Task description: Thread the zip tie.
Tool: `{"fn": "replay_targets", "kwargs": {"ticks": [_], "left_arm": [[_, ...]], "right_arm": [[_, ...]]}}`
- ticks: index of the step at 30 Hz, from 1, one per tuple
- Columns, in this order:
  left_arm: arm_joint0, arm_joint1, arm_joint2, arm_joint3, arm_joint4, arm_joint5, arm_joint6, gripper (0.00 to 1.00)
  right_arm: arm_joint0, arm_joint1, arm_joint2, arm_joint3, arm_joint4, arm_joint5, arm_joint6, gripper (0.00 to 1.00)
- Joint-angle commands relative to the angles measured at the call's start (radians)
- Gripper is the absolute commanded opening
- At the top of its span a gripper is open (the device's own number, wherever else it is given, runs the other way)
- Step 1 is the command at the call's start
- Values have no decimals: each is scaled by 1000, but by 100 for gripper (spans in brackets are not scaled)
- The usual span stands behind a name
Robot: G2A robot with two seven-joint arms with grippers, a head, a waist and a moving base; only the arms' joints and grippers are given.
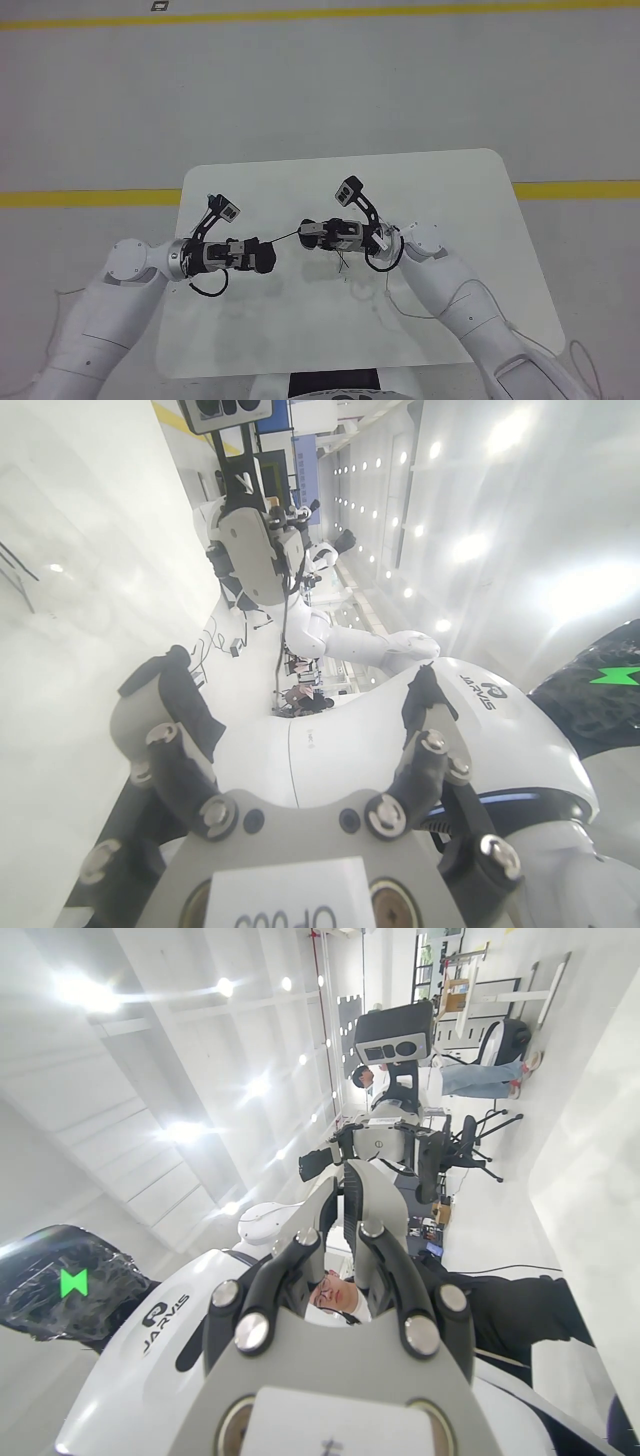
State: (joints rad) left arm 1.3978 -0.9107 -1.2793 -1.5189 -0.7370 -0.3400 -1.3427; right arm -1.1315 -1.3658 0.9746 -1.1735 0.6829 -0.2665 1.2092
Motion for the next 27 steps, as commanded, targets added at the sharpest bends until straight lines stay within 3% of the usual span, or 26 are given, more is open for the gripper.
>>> {"fn": "replay_targets", "kwargs": {"ticks": [1,8,15,17,27], "left_arm": [[-5,-4,4,2,-6,0,-2,100],[-16,-21,3,3,-23,0,-11,100],[-16,-21,3,3,-23,0,-11,100],[-14,-22,10,-10,-9,8,18,100],[-11,-20,15,-24,3,15,33,100]], "right_arm": [[6,-5,-15,10,16,-2,7,0],[37,-22,-60,47,36,-9,11,0],[44,-25,-65,57,31,-14,4,0],[44,-25,-65,57,31,-14,4,0],[9,-11,-35,-16,-3,-3,-42,0]]}}
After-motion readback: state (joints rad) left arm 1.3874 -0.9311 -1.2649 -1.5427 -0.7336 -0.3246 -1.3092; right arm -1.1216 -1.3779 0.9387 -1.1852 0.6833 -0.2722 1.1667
